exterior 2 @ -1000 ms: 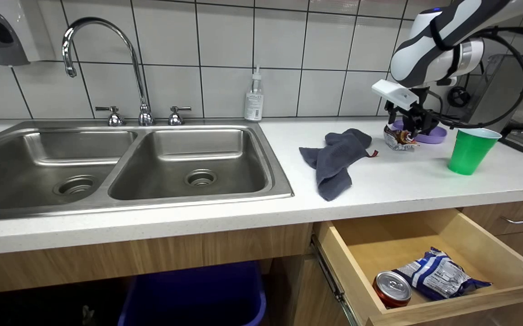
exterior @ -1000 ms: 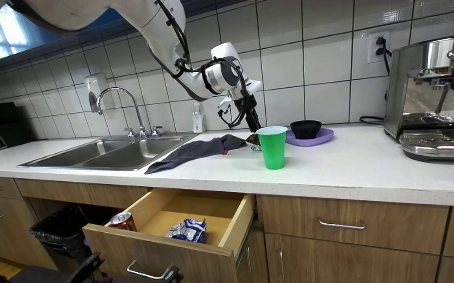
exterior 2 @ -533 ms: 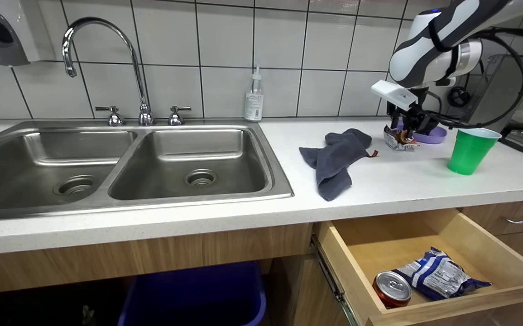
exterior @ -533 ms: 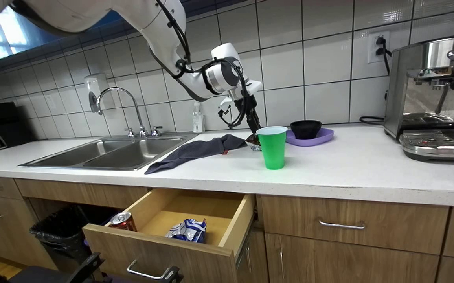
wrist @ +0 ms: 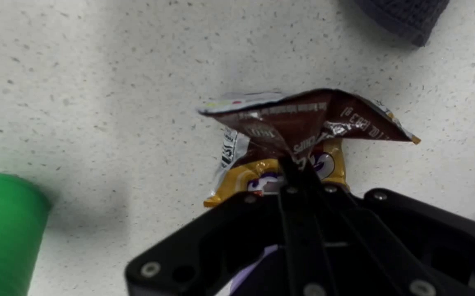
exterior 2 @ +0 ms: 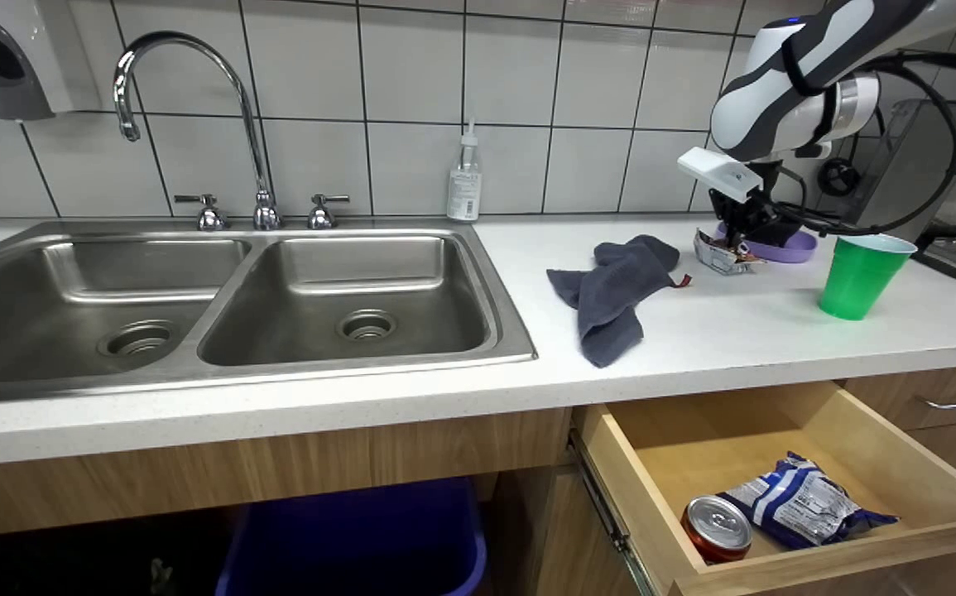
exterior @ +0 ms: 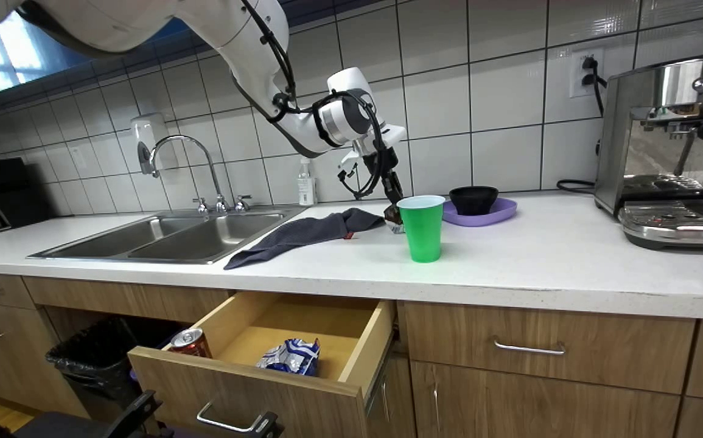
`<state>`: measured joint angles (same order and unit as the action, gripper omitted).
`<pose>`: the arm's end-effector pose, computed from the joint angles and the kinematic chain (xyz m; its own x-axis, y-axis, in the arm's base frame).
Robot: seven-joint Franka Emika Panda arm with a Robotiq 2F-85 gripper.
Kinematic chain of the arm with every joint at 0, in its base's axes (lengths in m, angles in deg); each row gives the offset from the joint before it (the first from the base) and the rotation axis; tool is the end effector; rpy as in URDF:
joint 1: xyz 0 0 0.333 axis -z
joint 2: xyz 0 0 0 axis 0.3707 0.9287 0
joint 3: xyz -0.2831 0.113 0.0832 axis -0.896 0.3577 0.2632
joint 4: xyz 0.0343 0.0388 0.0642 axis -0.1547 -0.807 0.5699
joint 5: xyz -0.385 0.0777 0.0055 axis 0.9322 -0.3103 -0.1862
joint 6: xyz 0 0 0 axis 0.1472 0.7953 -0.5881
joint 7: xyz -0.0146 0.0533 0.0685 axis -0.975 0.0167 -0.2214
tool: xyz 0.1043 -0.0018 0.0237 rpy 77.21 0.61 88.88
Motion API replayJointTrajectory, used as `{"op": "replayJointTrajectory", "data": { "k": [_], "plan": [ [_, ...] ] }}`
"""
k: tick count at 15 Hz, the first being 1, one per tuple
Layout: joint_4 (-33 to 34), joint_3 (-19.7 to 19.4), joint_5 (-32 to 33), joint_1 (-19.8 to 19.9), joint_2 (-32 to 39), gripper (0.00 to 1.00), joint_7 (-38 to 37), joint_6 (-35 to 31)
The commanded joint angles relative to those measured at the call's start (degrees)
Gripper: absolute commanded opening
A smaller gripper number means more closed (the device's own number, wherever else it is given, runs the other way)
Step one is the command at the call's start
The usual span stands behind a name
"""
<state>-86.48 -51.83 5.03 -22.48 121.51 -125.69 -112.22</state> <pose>0.7392 -0.1481 0.2526 0.1710 -0.9358 0.3084 -0.9621 -0.2261 -0.1527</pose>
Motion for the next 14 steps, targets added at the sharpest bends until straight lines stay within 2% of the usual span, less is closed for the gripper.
{"op": "replayJointTrajectory", "data": {
  "k": [1, 14],
  "plan": [
    [2.26, -0.03, -0.79, 0.25, 0.84, 0.00, -1.12, 1.99],
    [-3.23, -0.11, 0.05, -1.46, -3.43, 0.00, -0.73, -0.65]
  ]
}}
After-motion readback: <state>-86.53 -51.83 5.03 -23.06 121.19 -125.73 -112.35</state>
